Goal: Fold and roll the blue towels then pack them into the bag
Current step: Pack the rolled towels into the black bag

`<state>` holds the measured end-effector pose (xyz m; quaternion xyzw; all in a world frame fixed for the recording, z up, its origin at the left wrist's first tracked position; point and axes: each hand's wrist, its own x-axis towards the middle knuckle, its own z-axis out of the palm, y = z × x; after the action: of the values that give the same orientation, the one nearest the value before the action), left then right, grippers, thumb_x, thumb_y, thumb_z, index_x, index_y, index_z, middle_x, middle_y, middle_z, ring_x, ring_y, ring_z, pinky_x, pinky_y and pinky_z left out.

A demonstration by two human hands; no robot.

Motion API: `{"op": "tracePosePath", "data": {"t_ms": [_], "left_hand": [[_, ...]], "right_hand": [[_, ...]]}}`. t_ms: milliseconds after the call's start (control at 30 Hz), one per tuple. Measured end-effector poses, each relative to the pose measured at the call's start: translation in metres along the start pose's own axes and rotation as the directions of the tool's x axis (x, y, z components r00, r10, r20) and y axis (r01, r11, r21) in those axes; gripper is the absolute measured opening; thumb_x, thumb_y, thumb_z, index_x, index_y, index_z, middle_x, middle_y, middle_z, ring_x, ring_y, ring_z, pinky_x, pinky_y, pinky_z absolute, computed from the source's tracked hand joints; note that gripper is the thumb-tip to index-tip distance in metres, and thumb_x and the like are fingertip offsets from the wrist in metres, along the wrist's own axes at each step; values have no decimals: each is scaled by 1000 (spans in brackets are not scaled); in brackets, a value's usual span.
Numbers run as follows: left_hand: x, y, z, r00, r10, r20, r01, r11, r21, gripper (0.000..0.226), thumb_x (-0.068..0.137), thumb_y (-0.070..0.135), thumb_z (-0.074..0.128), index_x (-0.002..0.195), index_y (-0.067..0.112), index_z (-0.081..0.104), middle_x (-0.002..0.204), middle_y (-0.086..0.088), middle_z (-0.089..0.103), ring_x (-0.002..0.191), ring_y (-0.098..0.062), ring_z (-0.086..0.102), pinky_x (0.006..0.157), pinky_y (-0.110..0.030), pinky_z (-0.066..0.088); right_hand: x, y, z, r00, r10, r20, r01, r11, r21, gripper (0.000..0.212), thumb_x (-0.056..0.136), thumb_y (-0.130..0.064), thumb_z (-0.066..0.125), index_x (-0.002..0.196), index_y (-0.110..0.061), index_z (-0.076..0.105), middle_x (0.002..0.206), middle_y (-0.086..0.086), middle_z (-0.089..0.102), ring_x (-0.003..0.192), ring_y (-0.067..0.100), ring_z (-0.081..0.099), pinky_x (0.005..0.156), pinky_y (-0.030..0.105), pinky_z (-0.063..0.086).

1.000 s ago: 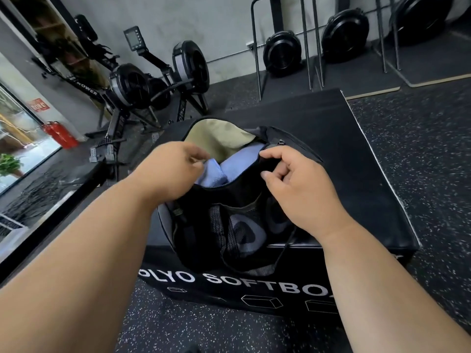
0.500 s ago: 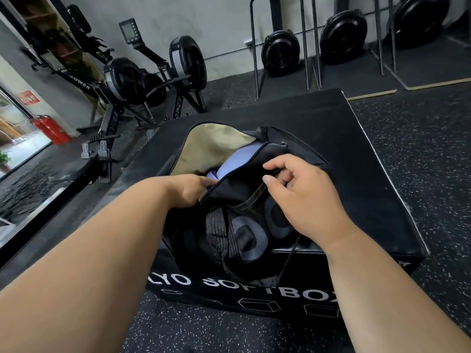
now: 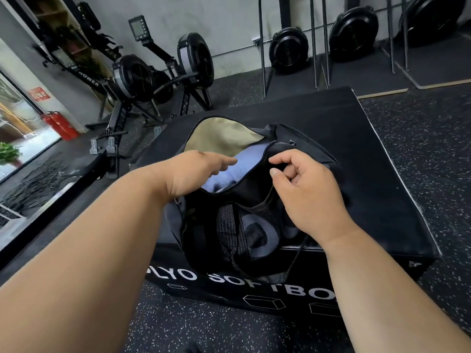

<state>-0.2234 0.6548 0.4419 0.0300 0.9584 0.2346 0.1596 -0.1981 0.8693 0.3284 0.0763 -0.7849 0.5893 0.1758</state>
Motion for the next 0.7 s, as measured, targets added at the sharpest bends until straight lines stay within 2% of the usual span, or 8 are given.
{"op": "tracePosePath", "data": {"t_ms": [100, 233, 300, 367, 433, 500, 600, 700], "left_hand": [[-14, 4, -3, 1000, 13, 1, -13, 999, -40, 41, 111, 40, 34, 141, 50, 61, 129, 24, 65, 120, 4, 55, 90, -24, 42], [-29, 8, -2, 998, 61, 1, -60, 994, -90, 44, 97, 55, 44, 136, 53, 63, 129, 29, 66, 124, 0, 59, 108, -34, 46], [-34, 10, 1, 996, 58, 70, -51, 995, -88, 50, 86, 68, 52, 127, 47, 70, 121, 29, 71, 120, 2, 62, 111, -34, 44], [-38, 12, 5, 989, 38, 143, -47, 997, 66, 47, 86, 73, 60, 107, 35, 76, 104, 18, 76, 104, -5, 69, 102, -33, 49], [-38, 12, 6, 995, 1, 100, -28, 964, 263, 39, 91, 65, 65, 84, 28, 71, 78, 6, 70, 80, -16, 66, 82, -35, 52], [-36, 14, 5, 999, -22, 36, 10, 955, 295, 27, 95, 54, 67, 81, 31, 71, 70, 3, 67, 71, -17, 64, 74, -34, 52], [-35, 33, 5, 1000, -7, -25, 11, 985, 171, 16, 95, 54, 68, 98, 41, 76, 84, 13, 75, 83, -14, 72, 83, -34, 58], [-22, 58, 11, 993, 49, -111, -40, 995, 87, 25, 96, 55, 67, 113, 39, 76, 109, 18, 74, 106, -6, 68, 100, -31, 51]], "right_hand": [[-2, -1, -3, 1000, 0, -10, 0, 1000, -8, 13, 97, -28, 67, 104, -39, 68, 70, -7, 62, 64, 13, 57, 69, 38, 52], [-4, -2, -8, 1000, 21, -10, -21, 1000, -19, 12, 97, -30, 67, 105, -39, 68, 71, -10, 62, 67, 12, 58, 71, 36, 51], [-4, -2, -11, 999, 36, -14, -36, 999, -27, 11, 97, -31, 66, 105, -39, 68, 72, -12, 62, 70, 11, 59, 72, 36, 51], [-5, -2, -15, 999, 45, -20, -45, 999, -24, 11, 97, -31, 65, 104, -39, 68, 72, -11, 63, 71, 12, 60, 72, 35, 51], [-5, -2, -19, 998, 56, -28, -57, 998, -25, 10, 98, -30, 65, 104, -38, 68, 72, -11, 63, 73, 12, 61, 72, 34, 50], [-5, -2, -23, 996, 74, -42, -75, 996, -37, 10, 98, -29, 64, 103, -37, 68, 70, -11, 61, 74, 11, 60, 71, 33, 51], [-4, 1, -30, 991, 102, -84, -106, 993, -48, 9, 98, -30, 63, 102, -36, 68, 68, -11, 59, 73, 12, 60, 71, 36, 53], [-3, 4, -39, 983, 133, -126, -141, 988, -56, 9, 98, -30, 61, 100, -36, 66, 69, -14, 59, 73, 11, 60, 69, 36, 52]]}}
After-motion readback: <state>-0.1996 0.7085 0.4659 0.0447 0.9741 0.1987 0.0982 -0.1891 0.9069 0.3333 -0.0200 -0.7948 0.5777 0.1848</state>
